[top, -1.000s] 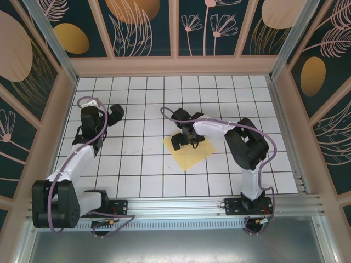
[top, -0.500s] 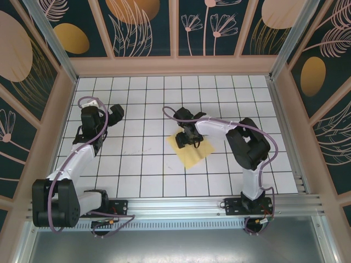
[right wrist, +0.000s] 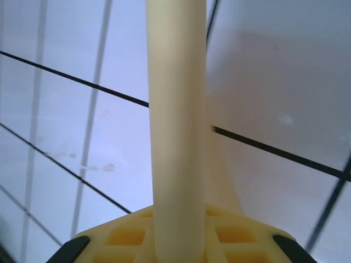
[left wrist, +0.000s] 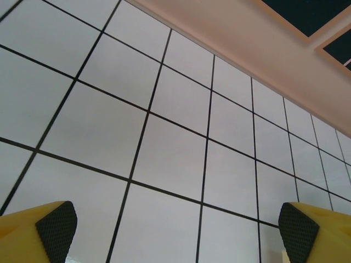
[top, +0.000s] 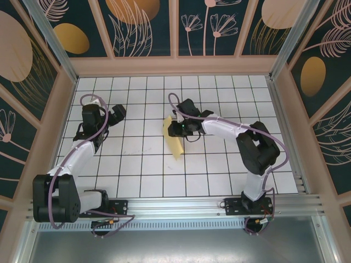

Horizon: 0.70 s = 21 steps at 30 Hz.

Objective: Fold a paper plane with a square sheet of paper (pick it up from the middle)
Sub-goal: Fold the square sheet of paper in half at the center of the table.

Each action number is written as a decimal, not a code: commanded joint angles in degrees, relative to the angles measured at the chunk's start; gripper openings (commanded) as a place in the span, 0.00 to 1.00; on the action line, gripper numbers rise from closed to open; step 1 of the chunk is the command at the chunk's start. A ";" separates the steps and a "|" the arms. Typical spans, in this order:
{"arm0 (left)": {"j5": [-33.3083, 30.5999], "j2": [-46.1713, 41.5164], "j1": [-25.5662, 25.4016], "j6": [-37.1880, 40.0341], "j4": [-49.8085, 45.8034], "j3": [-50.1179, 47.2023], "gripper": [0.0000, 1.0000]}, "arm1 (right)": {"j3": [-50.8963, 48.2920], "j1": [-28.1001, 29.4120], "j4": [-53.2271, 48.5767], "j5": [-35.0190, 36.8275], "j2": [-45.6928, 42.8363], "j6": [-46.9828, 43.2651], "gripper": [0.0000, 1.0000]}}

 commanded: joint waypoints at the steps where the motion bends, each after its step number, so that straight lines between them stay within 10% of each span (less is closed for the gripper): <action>1: 6.25 0.36 0.26 -2.52 0.65 -0.05 0.93 | -2.59 -2.07 10.36 -7.83 -1.62 7.50 0.21; 21: 13.41 10.84 -13.69 -11.84 13.54 -3.52 0.71 | -8.55 -7.49 10.73 1.40 3.82 11.06 0.31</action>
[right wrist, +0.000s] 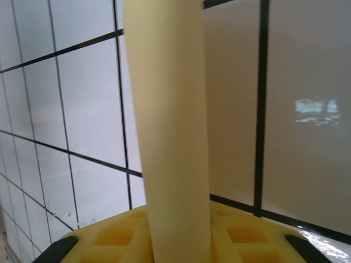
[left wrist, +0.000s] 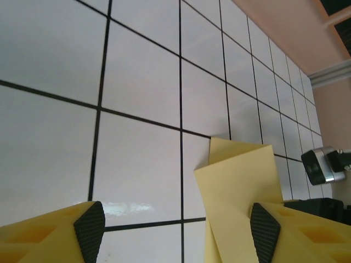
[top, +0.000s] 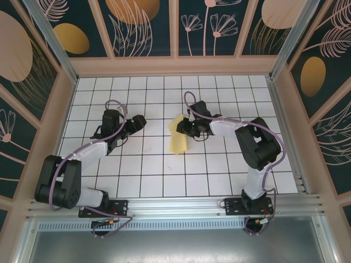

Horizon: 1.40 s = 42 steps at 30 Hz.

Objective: Fold a paper plane with a square sheet of paper (pick it up from the middle)
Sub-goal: Fold the square sheet of paper in half at the center of the table.

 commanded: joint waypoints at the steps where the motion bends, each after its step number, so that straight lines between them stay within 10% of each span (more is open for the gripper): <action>1: 1.25 2.04 -2.29 -2.33 4.55 0.70 0.70 | 0.20 -0.12 -2.25 4.17 1.19 -0.26 0.32; 16: 3.04 13.19 -13.49 -7.06 10.94 4.84 0.31 | 0.83 -0.12 -5.88 9.73 -0.47 -0.18 0.46; 30: 2.81 15.71 -16.38 -7.45 11.97 5.56 0.30 | 1.17 -0.12 -10.37 21.19 -2.72 -1.25 0.63; 42: 3.41 16.48 -16.63 -7.55 12.05 6.08 0.30 | 2.29 -0.22 -11.43 22.66 -0.10 0.69 0.55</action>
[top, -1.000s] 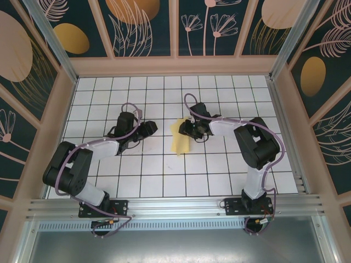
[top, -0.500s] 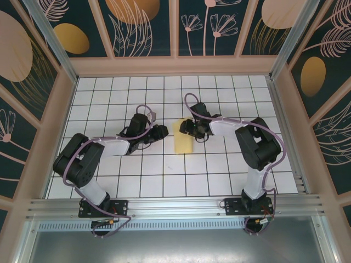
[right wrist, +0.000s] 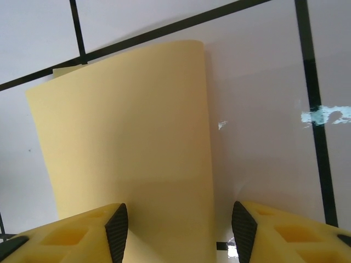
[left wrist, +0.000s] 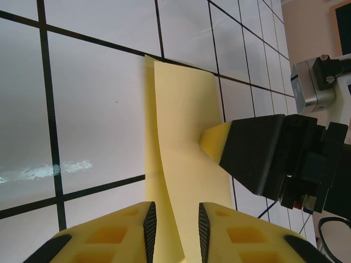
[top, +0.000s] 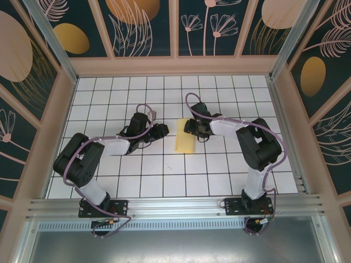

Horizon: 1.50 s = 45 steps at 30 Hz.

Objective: Fold a paper plane with a square sheet of paper (pick it up from the middle)
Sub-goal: Fold the square sheet of paper in half at the center of the table.

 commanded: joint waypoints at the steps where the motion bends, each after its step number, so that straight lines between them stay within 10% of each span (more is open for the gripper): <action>1: 1.43 1.22 -0.50 -0.66 1.29 1.51 0.30 | 1.74 -0.34 -2.23 1.85 1.16 0.72 0.54; 45: 3.03 7.55 -1.58 -0.46 -1.41 6.44 0.30 | 3.74 1.07 -5.53 4.27 11.87 2.84 0.59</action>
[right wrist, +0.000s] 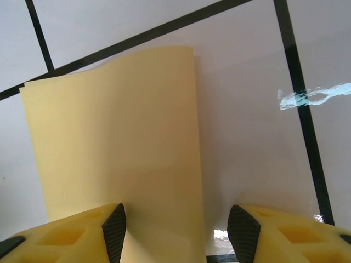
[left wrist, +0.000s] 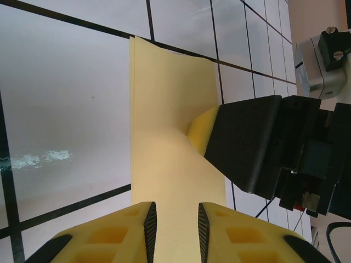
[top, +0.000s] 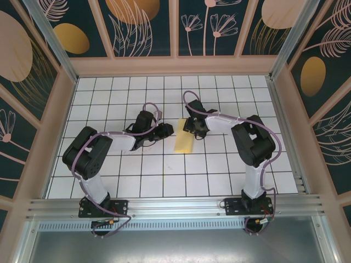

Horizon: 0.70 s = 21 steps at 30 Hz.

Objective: Fold a paper plane with a square sheet of paper (pick it up from the middle)
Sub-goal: Fold the square sheet of paper in half at the center of the table.

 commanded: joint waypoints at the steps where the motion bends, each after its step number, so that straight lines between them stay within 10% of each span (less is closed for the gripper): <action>1: 0.47 1.50 -0.41 0.26 -1.22 1.77 0.30 | -3.30 0.06 1.93 0.81 6.87 -1.44 0.58; 21: 0.21 3.77 -0.44 -1.54 -0.06 3.25 0.29 | -3.95 0.12 2.85 0.39 8.91 -2.34 0.59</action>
